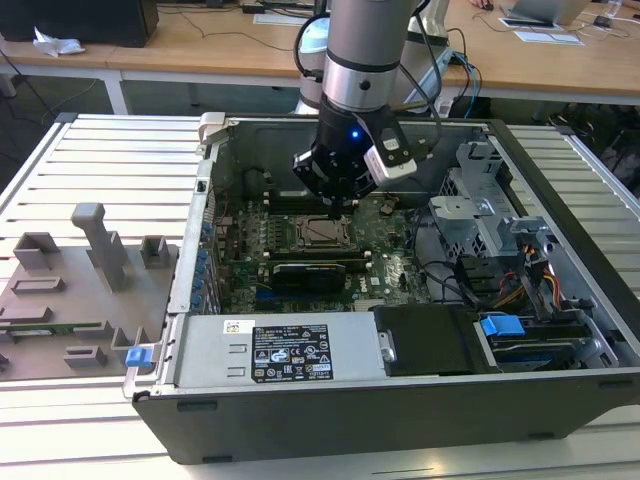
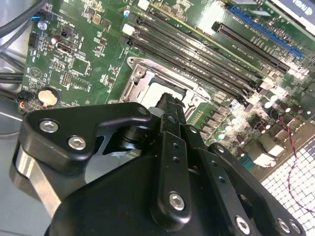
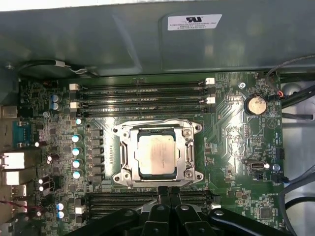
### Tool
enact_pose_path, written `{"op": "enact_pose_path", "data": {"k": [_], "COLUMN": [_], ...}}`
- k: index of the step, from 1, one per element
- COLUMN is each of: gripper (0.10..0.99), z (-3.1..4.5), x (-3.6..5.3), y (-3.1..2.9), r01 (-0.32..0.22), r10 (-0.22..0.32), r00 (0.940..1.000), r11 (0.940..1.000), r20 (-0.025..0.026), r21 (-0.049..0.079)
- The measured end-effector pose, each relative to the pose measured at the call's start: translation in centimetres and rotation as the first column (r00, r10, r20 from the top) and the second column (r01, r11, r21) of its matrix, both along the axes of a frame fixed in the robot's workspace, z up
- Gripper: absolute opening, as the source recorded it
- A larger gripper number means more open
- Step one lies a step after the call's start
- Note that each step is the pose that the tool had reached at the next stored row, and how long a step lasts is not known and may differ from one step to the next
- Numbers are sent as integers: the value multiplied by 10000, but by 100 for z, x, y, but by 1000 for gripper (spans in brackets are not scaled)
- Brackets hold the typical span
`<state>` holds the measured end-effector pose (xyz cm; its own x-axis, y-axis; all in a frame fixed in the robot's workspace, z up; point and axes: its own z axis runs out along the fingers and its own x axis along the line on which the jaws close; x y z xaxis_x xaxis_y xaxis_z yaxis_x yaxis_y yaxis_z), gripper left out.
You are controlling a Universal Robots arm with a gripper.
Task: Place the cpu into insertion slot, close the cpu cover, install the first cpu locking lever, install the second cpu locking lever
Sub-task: 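Install the second cpu locking lever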
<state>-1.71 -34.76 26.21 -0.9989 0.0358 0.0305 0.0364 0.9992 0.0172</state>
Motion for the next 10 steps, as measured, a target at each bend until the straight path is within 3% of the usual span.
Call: {"op": "enact_pose_path", "data": {"k": [10], "gripper": [106], "z": [-4], "x": [0], "y": [-111], "r01": [0], "r10": [0], "r00": [10000], "r11": [10000], "r20": [-1], "r21": [9]}}
